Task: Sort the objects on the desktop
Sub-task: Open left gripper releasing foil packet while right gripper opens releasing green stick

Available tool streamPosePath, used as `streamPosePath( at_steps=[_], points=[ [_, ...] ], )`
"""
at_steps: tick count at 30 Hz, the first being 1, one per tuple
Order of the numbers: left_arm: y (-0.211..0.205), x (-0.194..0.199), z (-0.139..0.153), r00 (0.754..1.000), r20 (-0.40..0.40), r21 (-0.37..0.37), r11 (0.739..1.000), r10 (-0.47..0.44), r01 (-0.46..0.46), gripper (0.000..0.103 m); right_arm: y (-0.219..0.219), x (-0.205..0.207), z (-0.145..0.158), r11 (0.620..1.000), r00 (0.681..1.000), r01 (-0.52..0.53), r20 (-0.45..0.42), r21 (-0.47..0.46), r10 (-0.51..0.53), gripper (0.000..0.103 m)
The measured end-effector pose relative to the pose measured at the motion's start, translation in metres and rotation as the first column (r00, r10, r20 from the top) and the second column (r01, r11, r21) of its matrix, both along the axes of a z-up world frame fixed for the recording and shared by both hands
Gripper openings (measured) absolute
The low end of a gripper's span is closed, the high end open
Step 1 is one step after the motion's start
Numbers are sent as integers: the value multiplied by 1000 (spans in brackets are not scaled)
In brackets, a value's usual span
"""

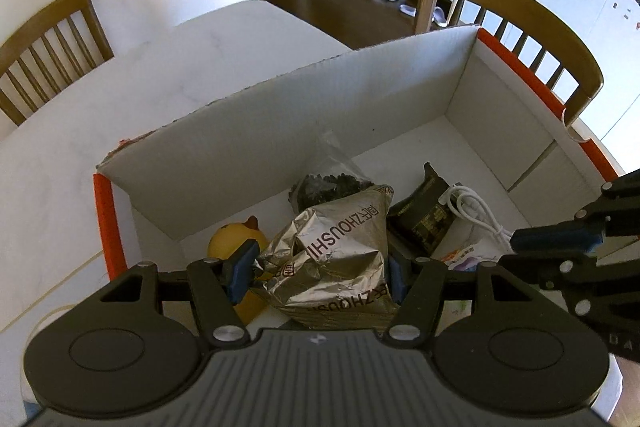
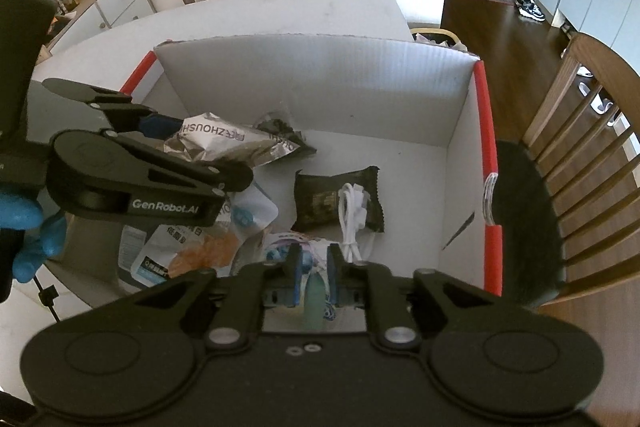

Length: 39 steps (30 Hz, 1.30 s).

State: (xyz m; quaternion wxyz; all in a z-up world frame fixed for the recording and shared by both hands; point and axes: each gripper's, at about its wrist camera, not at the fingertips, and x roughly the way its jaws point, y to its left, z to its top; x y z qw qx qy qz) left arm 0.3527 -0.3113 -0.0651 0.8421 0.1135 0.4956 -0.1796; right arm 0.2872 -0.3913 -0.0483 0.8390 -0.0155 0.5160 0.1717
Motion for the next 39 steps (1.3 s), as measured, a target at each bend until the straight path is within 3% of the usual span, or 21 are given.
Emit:
streamPosePath(
  at_steps=[4,10,17,39],
  points=[
    [0,1,1,1000,-8,-2,1000,-7,7,67,-2,1,2,1000,1000,-1,7,4,1,24],
    [3,-2,9,1000,15,-7,1000,-9,9,82,-8,-2,10,1000,1000,4,26,6,-5,38],
    [12,-4,26,999,33,-53,999,13,-11,83,-8,-12,25,1000,998,-17,59,12,17,50],
    [49,-71,79,997,81,-181,984,17,-2,83,6,-45,54,999,990,-26,136,33,22,65]
  ],
)
